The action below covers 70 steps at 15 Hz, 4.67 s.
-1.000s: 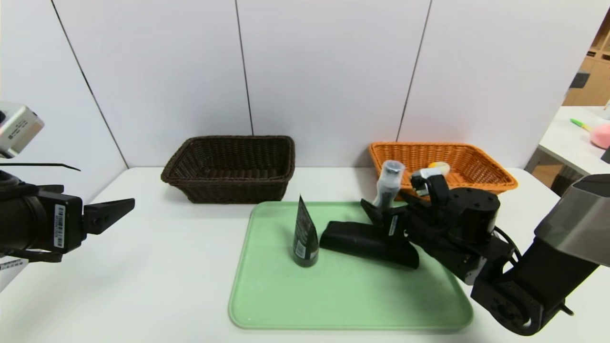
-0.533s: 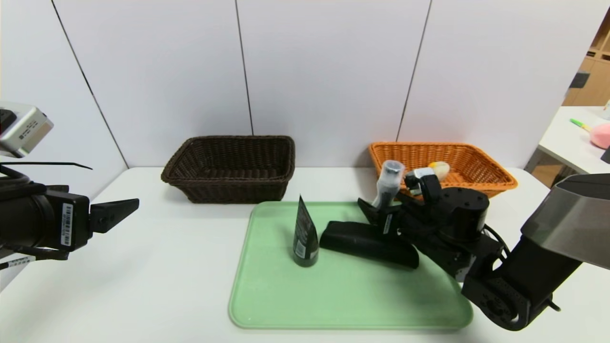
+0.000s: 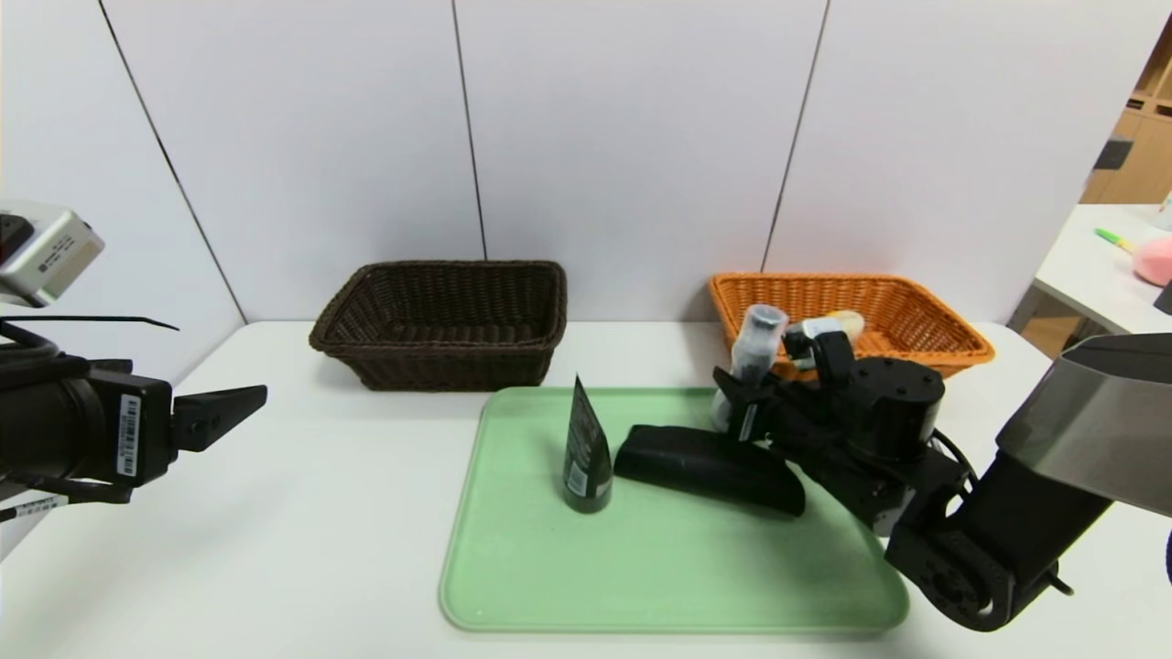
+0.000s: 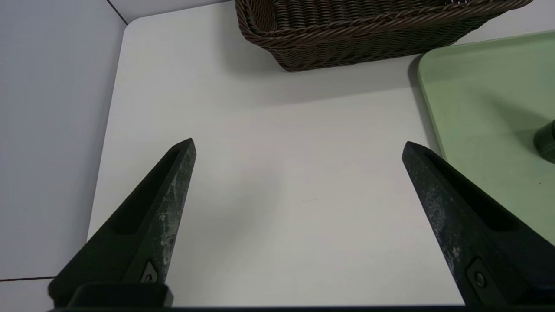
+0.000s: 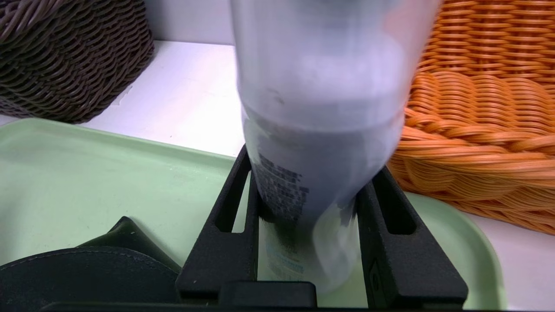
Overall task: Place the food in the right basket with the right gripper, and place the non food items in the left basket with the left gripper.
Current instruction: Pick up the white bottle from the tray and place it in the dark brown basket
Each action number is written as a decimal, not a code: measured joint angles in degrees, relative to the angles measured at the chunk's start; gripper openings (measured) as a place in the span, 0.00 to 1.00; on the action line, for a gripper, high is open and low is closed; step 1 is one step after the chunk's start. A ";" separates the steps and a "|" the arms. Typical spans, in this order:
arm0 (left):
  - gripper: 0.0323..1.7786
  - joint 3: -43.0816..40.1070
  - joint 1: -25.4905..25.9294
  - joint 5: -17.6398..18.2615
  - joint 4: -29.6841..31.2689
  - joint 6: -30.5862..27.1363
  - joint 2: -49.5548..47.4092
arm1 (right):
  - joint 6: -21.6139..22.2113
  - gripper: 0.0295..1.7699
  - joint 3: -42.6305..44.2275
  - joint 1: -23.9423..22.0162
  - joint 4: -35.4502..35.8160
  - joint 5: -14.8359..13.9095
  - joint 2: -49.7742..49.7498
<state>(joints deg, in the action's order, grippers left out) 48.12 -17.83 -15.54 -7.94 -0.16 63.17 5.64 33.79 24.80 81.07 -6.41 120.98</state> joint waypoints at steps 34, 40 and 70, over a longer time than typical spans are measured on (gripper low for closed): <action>0.95 -0.05 0.04 -0.71 -0.22 -0.39 -1.33 | 0.91 0.29 42.52 15.31 -46.24 -5.27 -12.76; 0.95 -0.83 0.06 -0.77 -0.05 0.13 -1.55 | 1.21 0.29 60.72 16.91 -49.96 -4.69 -0.34; 0.95 -3.88 0.21 -1.51 0.11 -0.35 -3.94 | 0.35 0.81 78.23 17.85 -51.12 -3.32 17.23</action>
<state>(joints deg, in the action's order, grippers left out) 44.24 -17.63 -17.05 -7.83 -0.51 59.23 6.00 112.02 42.64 29.95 -9.73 138.20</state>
